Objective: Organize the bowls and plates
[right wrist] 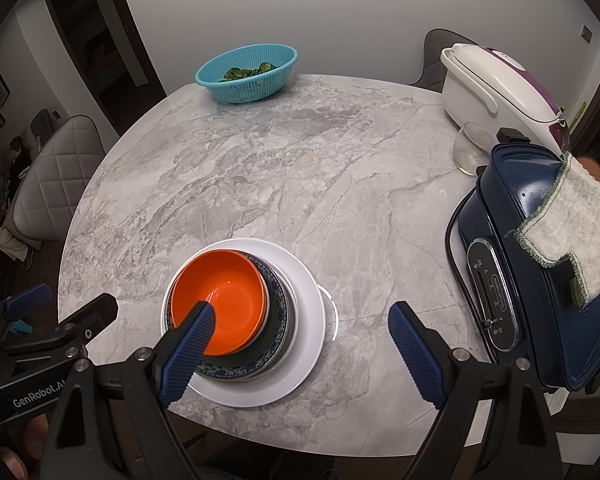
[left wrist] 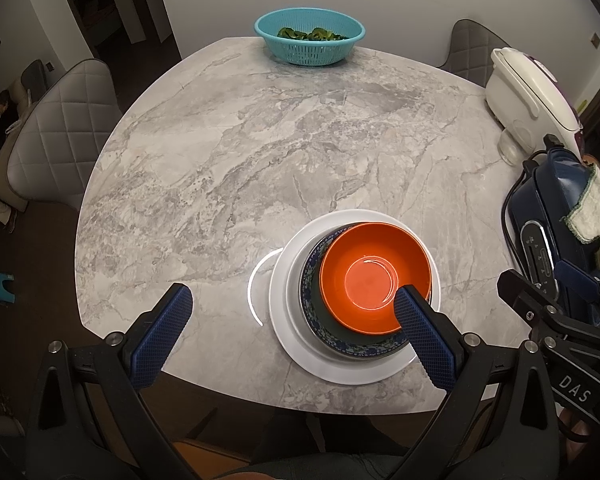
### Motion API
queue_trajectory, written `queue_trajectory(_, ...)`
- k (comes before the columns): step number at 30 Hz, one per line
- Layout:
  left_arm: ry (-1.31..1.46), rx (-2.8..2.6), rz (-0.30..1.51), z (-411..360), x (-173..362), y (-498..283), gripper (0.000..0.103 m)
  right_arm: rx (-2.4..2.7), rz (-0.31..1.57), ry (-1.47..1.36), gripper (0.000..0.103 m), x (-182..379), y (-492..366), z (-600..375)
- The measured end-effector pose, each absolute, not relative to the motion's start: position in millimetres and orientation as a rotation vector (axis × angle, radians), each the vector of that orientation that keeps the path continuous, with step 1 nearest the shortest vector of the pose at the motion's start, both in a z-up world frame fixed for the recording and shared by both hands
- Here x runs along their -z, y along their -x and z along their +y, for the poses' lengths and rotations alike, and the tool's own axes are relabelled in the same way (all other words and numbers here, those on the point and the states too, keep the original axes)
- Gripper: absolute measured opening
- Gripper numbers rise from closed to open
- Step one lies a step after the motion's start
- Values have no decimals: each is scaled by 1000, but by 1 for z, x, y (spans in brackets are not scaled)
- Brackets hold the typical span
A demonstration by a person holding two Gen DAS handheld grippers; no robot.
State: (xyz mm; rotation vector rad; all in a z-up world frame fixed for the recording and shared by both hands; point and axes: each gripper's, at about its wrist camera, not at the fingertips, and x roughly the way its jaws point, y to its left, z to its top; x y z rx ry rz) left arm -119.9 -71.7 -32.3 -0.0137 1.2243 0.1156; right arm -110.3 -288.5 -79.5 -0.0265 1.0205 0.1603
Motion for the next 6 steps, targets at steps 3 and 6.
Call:
queue_trajectory(3, 1, -115, 1206, -73, 29, 121, 102, -161, 1021, 26, 90, 80, 111, -288)
queue_trajectory(6, -6, -115, 1200, -72, 26, 121, 102, -161, 1022, 27, 90, 80, 111, -288)
